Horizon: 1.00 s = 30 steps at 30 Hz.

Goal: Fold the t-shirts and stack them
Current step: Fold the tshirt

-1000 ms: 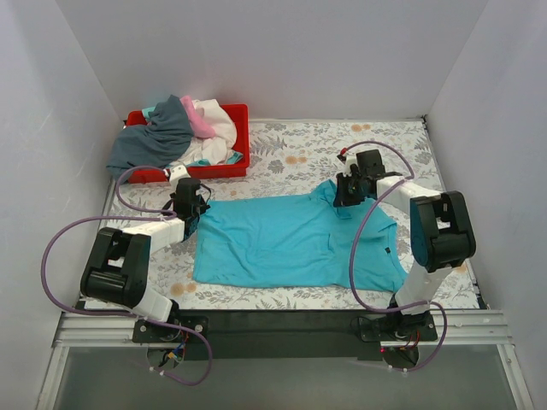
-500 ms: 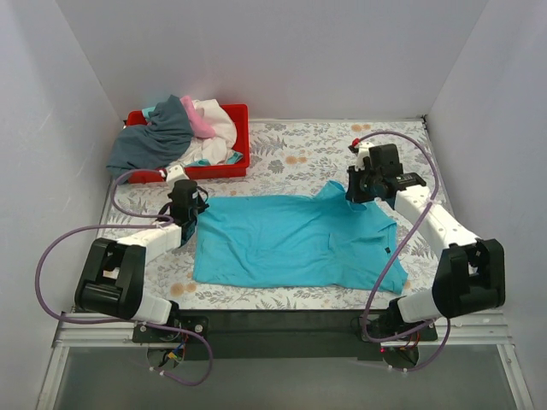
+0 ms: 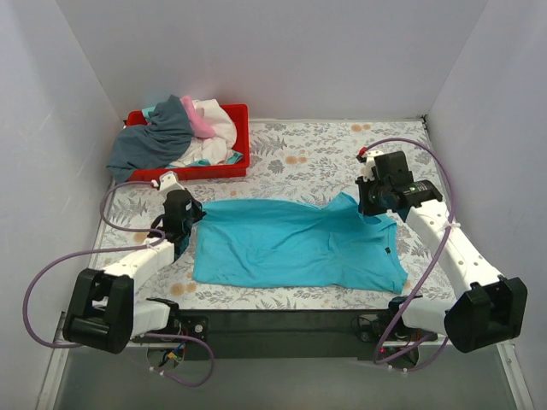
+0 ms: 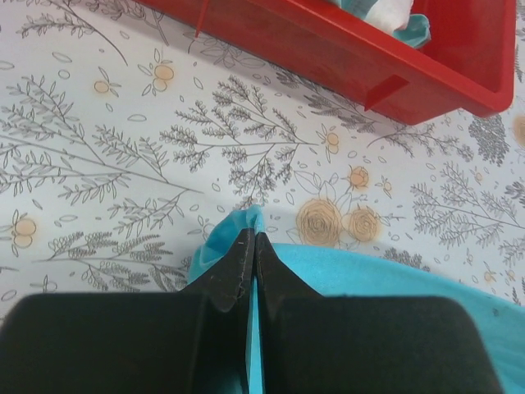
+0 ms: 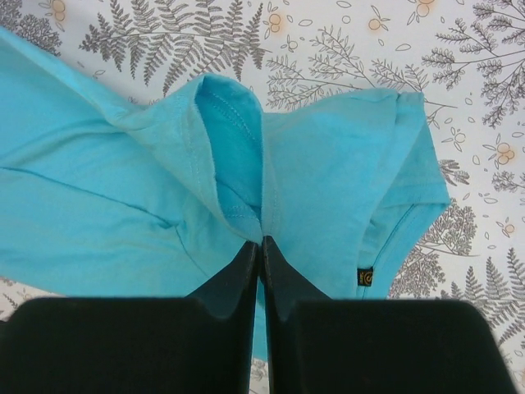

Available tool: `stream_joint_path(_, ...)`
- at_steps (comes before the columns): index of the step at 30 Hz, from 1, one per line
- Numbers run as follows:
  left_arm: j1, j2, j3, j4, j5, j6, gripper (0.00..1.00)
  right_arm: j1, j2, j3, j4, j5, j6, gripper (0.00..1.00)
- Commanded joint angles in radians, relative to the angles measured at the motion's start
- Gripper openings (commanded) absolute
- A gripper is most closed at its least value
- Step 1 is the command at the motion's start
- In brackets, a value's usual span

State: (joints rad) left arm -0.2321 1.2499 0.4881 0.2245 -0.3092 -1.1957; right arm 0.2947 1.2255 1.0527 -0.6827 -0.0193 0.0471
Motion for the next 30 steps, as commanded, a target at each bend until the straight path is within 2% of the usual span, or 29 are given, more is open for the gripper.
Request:
stream_joint_path(1, -0.007, -0.084, -0.029, -0.054, 0.021, -0.034, 0.00, 0.023, -0.046, 0.070, -0.098, 0.061, 0.013, 0.01)
stream_joint_path(9, -0.021, -0.196, -0.092, -0.135, 0.032, -0.103, 0.00, 0.053, -0.046, 0.070, -0.265, 0.058, -0.016, 0.01)
stream_joint_path(19, -0.036, -0.374, -0.146, -0.254, 0.033, -0.194, 0.00, 0.133, -0.008, 0.112, -0.330, -0.039, -0.009, 0.01)
stream_joint_path(30, -0.038, -0.461, -0.166, -0.381, 0.065, -0.262, 0.00, 0.196, 0.016, 0.159, -0.399, -0.018, 0.030, 0.01)
